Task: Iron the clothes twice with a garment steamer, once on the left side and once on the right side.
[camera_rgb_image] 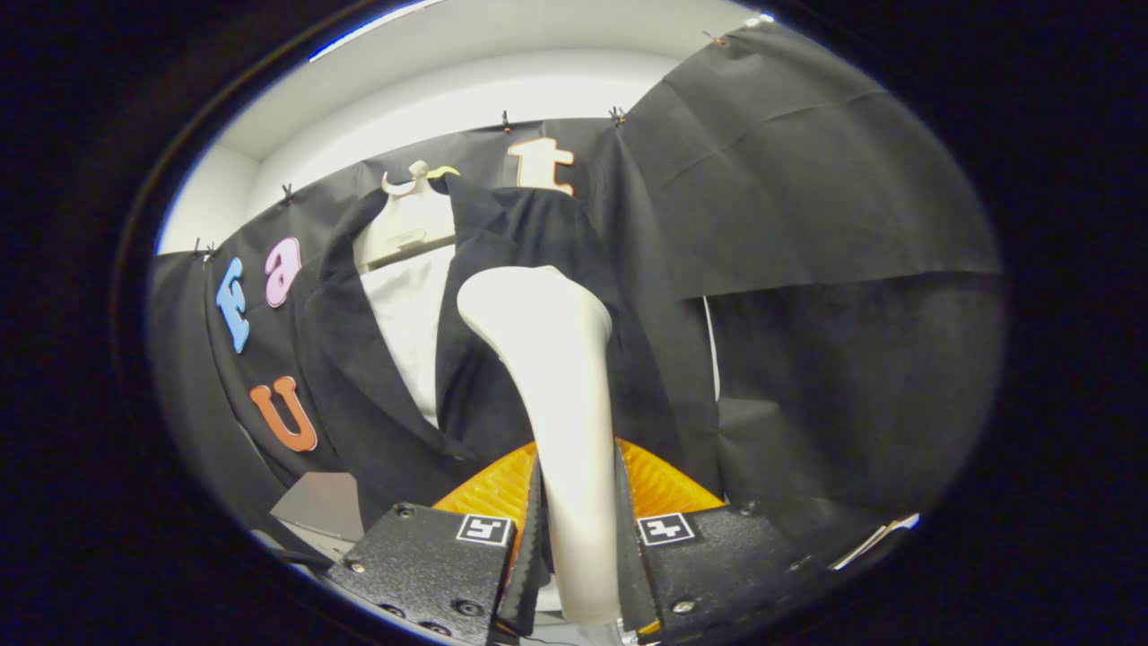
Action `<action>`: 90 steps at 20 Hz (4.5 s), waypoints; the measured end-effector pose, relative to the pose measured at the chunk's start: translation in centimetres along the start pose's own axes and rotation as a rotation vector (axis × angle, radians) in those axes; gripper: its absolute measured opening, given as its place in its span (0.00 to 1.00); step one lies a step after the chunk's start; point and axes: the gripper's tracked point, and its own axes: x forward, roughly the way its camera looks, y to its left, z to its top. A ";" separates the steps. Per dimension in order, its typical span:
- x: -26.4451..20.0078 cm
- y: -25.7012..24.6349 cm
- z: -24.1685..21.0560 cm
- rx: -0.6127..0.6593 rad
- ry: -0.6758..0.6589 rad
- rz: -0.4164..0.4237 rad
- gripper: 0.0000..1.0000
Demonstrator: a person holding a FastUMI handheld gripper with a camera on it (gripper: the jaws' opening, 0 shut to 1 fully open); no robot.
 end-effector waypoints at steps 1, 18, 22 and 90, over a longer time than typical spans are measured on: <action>0.5 0.6 0.6 -0.004 -0.006 0.010 0.38; 4.8 4.2 -0.6 -0.151 0.000 -0.007 0.38; 4.7 4.0 -2.7 -0.184 0.008 -0.035 0.38; 5.7 -1.2 -22.4 -0.174 0.430 0.013 0.38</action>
